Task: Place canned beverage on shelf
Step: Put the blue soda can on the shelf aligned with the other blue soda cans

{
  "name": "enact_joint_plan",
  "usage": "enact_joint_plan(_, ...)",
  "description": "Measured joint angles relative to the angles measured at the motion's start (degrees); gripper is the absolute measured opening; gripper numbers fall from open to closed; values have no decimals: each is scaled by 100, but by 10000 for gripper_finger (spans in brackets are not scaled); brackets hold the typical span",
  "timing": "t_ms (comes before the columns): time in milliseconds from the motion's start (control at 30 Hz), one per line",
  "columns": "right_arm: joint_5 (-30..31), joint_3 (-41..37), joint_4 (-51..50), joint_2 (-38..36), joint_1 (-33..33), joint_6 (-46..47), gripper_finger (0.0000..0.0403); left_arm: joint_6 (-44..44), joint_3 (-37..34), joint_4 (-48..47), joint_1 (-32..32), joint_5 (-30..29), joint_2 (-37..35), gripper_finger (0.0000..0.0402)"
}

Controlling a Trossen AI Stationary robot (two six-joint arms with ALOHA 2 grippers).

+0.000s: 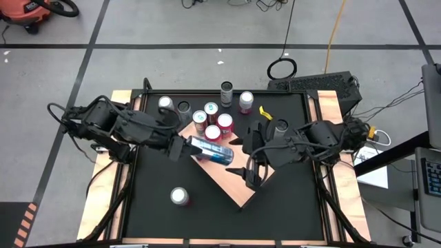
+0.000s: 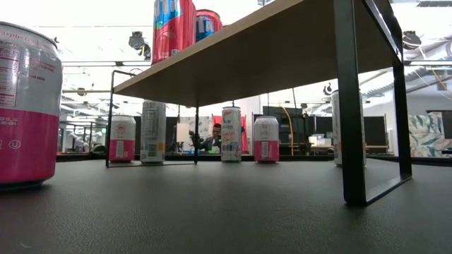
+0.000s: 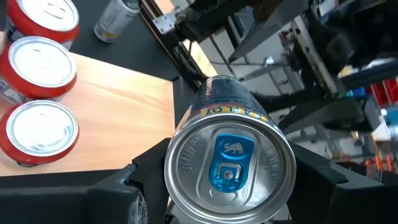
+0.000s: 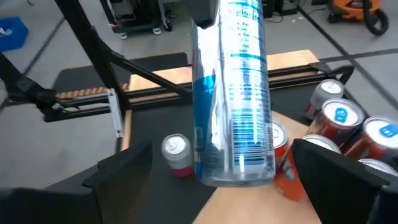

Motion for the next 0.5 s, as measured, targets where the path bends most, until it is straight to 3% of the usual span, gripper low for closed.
enact_joint_plan(500,-41,-2,63,204,-218,-959,364,-166,-1,159,4,-162,87,235)
